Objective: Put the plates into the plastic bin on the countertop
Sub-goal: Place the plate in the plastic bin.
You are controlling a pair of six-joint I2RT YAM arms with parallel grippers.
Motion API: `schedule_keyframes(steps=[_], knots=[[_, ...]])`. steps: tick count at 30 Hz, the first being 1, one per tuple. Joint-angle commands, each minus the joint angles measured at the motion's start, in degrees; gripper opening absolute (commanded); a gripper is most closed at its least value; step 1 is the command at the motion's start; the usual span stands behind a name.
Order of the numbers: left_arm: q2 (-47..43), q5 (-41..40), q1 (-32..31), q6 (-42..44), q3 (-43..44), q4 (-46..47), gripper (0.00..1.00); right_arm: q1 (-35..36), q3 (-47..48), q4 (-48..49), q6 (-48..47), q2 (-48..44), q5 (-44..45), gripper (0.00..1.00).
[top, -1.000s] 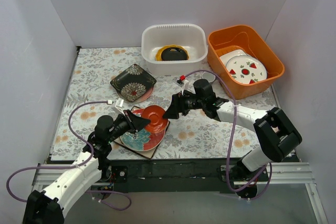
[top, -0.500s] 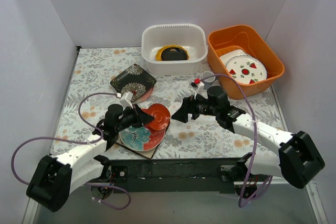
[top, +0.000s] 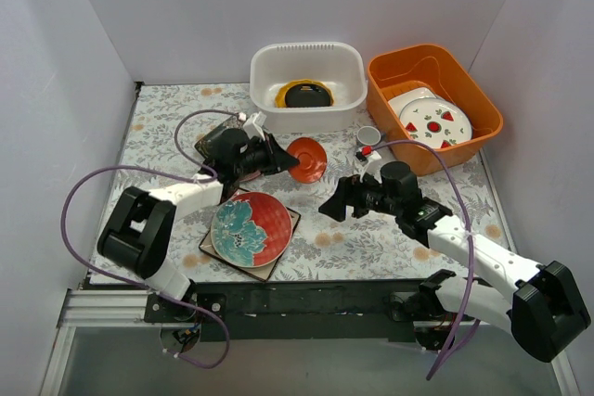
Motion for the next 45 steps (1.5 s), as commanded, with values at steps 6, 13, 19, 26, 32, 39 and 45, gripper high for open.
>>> schedule_keyframes(steps=[6, 13, 19, 26, 32, 39, 45], knots=[[11.3, 3.0, -0.3, 3.6, 22.2, -5.6, 0.0, -0.5, -0.8, 0.6, -0.6, 0.0, 0.2, 0.94], [19.3, 0.0, -0.2, 7.2, 40.9, -19.2, 0.0, -0.7, 0.4, 2.5, -1.9, 3.1, -2.2, 0.94], [27.3, -2.0, -0.2, 8.9, 56.0, -26.2, 0.0, -0.8, 1.4, 3.6, -2.8, 6.6, -6.0, 0.94], [36.7, -3.9, 0.3, 9.1, 73.0, -32.7, 0.0, -0.9, 0.3, 5.2, -3.3, 7.0, -7.6, 0.94], [40.2, -6.3, 1.2, 7.2, 78.1, -31.5, 0.0, -1.0, -1.3, 5.8, -2.5, 4.8, -9.2, 0.94], [41.1, -9.5, 2.2, 5.9, 76.8, -26.2, 0.0, -1.1, -3.7, 5.9, -2.0, 1.5, -9.2, 0.94], [44.1, -13.3, 3.1, 5.9, 80.1, -24.2, 0.0, -1.1, -4.5, 3.9, -1.8, -1.3, -7.9, 0.94]])
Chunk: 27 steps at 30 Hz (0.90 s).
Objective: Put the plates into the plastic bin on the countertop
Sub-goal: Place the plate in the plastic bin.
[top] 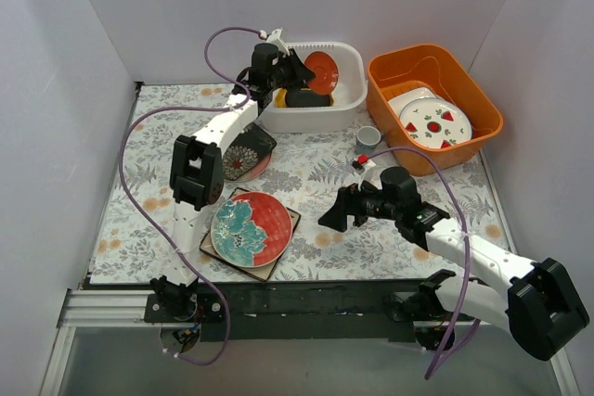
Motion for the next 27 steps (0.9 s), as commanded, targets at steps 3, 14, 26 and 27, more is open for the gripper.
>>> schedule_keyframes(steps=[3, 14, 26, 27], knots=[[3.6, -4.1, 1.1, 1.0, 7.1, 4.0, 0.0, -0.3, -1.2, -0.1, 0.6, -3.6, 1.3, 0.94], [8.7, -3.6, 1.6, 4.5, 8.2, 4.7, 0.01, -0.3, -1.6, -0.3, 0.8, -3.5, 1.7, 0.94], [9.8, -2.8, 1.5, 7.7, 8.0, 2.2, 0.13, -0.3, -0.1, 2.7, 0.0, 2.5, -1.3, 0.94], [9.9, -2.8, 1.6, 8.0, 8.1, 1.9, 0.16, -0.3, 0.0, 3.1, -0.1, 2.8, -1.9, 0.94]])
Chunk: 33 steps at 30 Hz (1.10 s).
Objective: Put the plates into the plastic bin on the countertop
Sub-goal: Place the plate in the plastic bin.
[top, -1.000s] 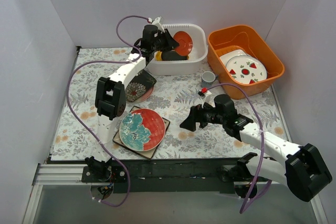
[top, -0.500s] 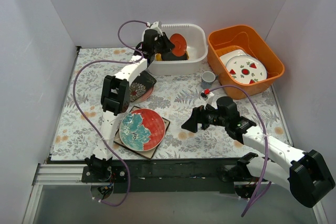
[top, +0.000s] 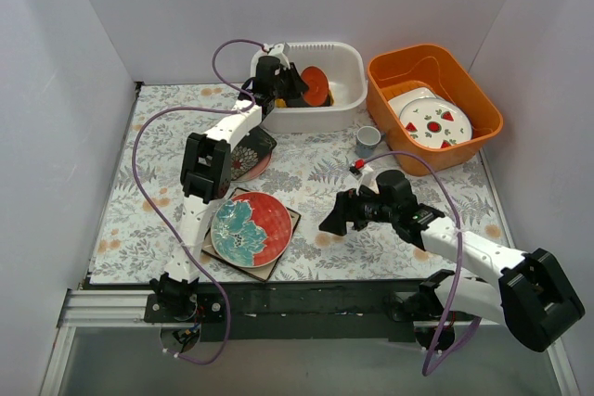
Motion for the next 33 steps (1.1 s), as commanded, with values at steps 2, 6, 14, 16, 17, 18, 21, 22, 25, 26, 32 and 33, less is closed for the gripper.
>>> schedule_keyframes(steps=[2, 6, 14, 16, 17, 18, 21, 22, 25, 26, 32, 33], knots=[[-1.2, 1.1, 0.1, 2.3, 2.5, -0.9, 0.2, -0.3, 1.5, 3.8, -0.7, 1.9, -2.6, 0.94], [-0.8, 2.3, 0.1, 3.1, 2.5, -2.7, 0.36, -0.3, 1.6, 4.5, -1.1, 3.0, -3.7, 0.94], [-3.6, -0.3, 0.0, 4.7, 1.0, -4.7, 0.74, -0.2, 1.8, 5.7, -1.6, 4.4, -5.1, 0.94], [-4.9, -0.9, 0.1, 5.0, 0.3, -5.1, 0.77, -0.3, 1.7, 5.9, -1.7, 4.5, -5.2, 0.94], [-6.5, -1.4, 0.1, 5.4, -0.8, -5.2, 0.8, -0.3, 1.6, 6.1, -1.7, 4.7, -5.3, 0.94], [-7.4, -2.0, 0.1, 5.6, -1.4, -5.5, 0.81, -0.3, 1.5, 6.4, -1.7, 4.7, -5.4, 0.94], [-11.8, -2.2, 0.1, 6.0, -4.5, -5.6, 0.88, -0.3, 1.5, 7.4, -1.8, 5.6, -6.2, 0.94], [-12.9, -2.1, 0.1, 5.9, -5.3, -5.5, 0.9, -0.2, 1.5, 7.7, -1.8, 6.1, -6.5, 0.94], [-17.3, -1.9, 0.1, 5.7, -8.7, -4.7, 0.95, -0.3, 1.7, 8.5, -1.8, 7.0, -7.4, 0.94], [-18.6, -1.9, 0.1, 5.6, -9.7, -4.4, 0.96, -0.3, 1.8, 8.7, -1.9, 7.5, -7.8, 0.94], [-25.4, -0.6, 0.1, 4.3, -16.2, -1.6, 0.97, -0.2, 1.9, 10.2, -1.5, 8.8, -8.9, 0.94], [-26.0, -0.3, 0.1, 3.8, -16.9, -1.3, 0.98, -0.3, 1.8, 10.3, -1.2, 8.7, -8.9, 0.94]])
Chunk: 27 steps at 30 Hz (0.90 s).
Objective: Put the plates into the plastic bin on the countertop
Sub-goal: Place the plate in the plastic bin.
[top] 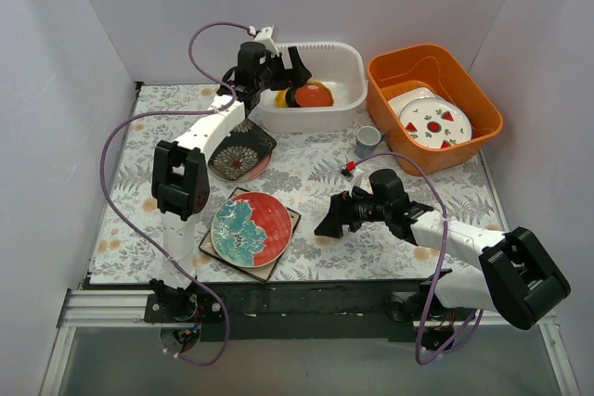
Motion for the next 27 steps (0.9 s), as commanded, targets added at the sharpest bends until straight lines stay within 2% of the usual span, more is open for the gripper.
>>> schedule_keyframes(steps=[1, 11, 21, 27], knots=[[-8.1, 1.7, 0.0, -1.1, -3.6, 3.7, 0.98, -0.3, 1.8, 3.8, 0.0, 0.2, -1.9, 0.94], [-14.2, 6.4, 0.1, -5.7, -15.3, 7.2, 0.98, -0.2, 2.9, 0.0, -0.8, -0.6, -1.5, 0.94], [-26.6, 6.4, 0.3, -9.2, -35.3, 16.1, 0.98, 1.4, 6.0, 0.4, 0.5, 2.7, -1.4, 0.94], [-33.8, 3.9, 1.3, -6.9, -42.4, 13.0, 0.98, 2.2, 8.3, 0.8, 0.6, 6.2, -1.3, 0.93]])
